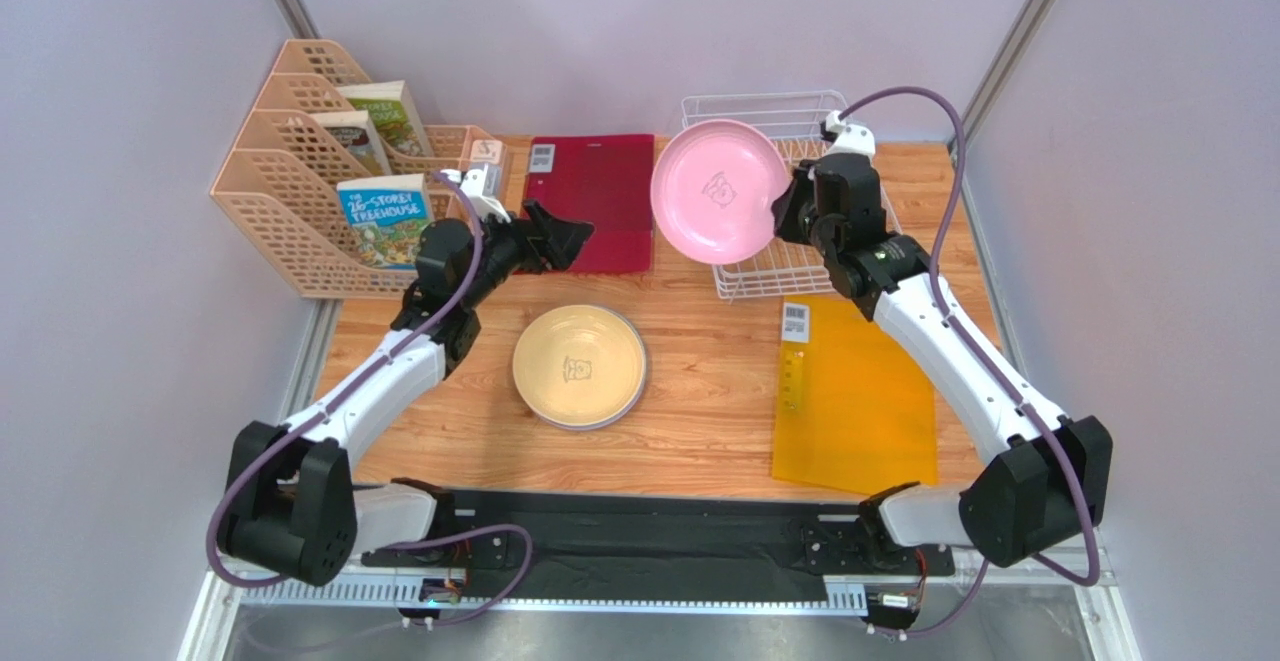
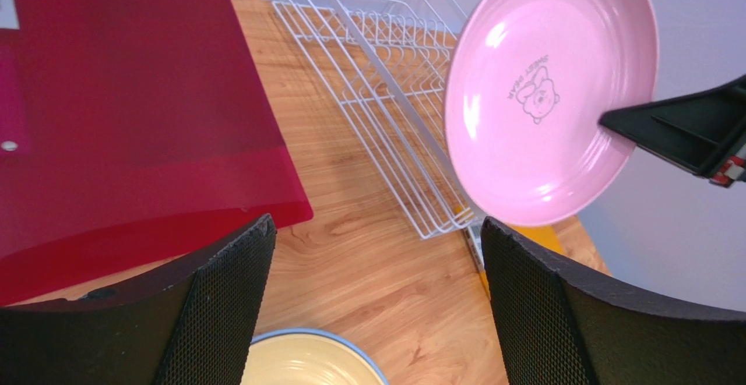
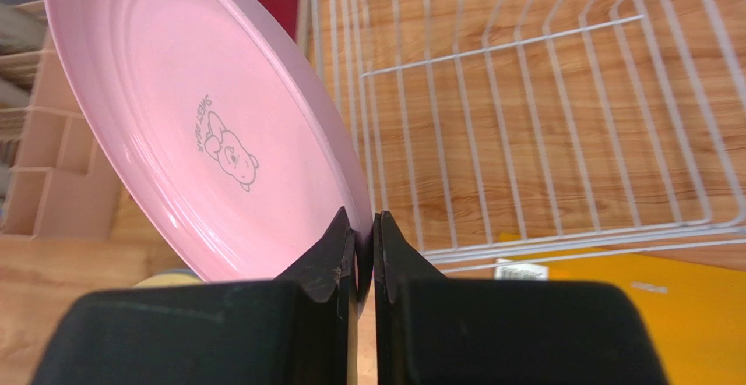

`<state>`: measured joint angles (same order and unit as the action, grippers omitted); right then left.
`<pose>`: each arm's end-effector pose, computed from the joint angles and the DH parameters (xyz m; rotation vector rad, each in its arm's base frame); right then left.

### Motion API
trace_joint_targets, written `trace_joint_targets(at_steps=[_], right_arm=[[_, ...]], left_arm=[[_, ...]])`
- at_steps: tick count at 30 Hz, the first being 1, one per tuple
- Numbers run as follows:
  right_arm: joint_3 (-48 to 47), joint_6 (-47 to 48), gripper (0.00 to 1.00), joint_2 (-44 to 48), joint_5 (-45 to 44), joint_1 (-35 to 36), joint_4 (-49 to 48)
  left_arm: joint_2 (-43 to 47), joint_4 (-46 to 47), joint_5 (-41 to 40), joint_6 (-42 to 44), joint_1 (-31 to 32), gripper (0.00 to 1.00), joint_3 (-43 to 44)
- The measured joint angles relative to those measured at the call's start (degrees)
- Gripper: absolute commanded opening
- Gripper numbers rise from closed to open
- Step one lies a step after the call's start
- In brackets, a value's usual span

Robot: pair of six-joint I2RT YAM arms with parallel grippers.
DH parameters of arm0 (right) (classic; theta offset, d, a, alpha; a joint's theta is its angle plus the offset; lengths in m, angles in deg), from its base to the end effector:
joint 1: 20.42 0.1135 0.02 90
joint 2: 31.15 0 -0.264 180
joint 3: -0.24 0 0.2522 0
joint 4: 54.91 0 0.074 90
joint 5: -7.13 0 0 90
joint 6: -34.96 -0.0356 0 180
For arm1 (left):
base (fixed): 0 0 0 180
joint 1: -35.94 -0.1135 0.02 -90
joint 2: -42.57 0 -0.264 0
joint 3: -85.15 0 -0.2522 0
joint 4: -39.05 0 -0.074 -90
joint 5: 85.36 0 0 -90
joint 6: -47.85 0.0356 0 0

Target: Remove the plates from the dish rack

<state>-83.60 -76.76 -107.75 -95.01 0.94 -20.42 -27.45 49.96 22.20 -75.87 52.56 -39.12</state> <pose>0.2875 0.1044 0.3523 0.1387 2.0397 0.2550 0.2671 -0.0909 0.2930 -0.0079 1.7084 -0.9141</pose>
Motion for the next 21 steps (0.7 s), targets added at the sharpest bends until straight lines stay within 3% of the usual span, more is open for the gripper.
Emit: trace_joint_targets(at_steps=[9, 21], right_arm=[[-0.2, -2.7, 0.0, 1.6, 14.0, 0.3, -0.3], [-3.0, -1.9, 0.0, -4.1, 20.3, 1.6, 0.5]], left_arm=[[-7.7, 10.1, 2.2, -7.3, 0.0, 0.91, 0.0], [-11.6, 19.0, 4.3, -11.8, 0.8, 0.87, 2.7]])
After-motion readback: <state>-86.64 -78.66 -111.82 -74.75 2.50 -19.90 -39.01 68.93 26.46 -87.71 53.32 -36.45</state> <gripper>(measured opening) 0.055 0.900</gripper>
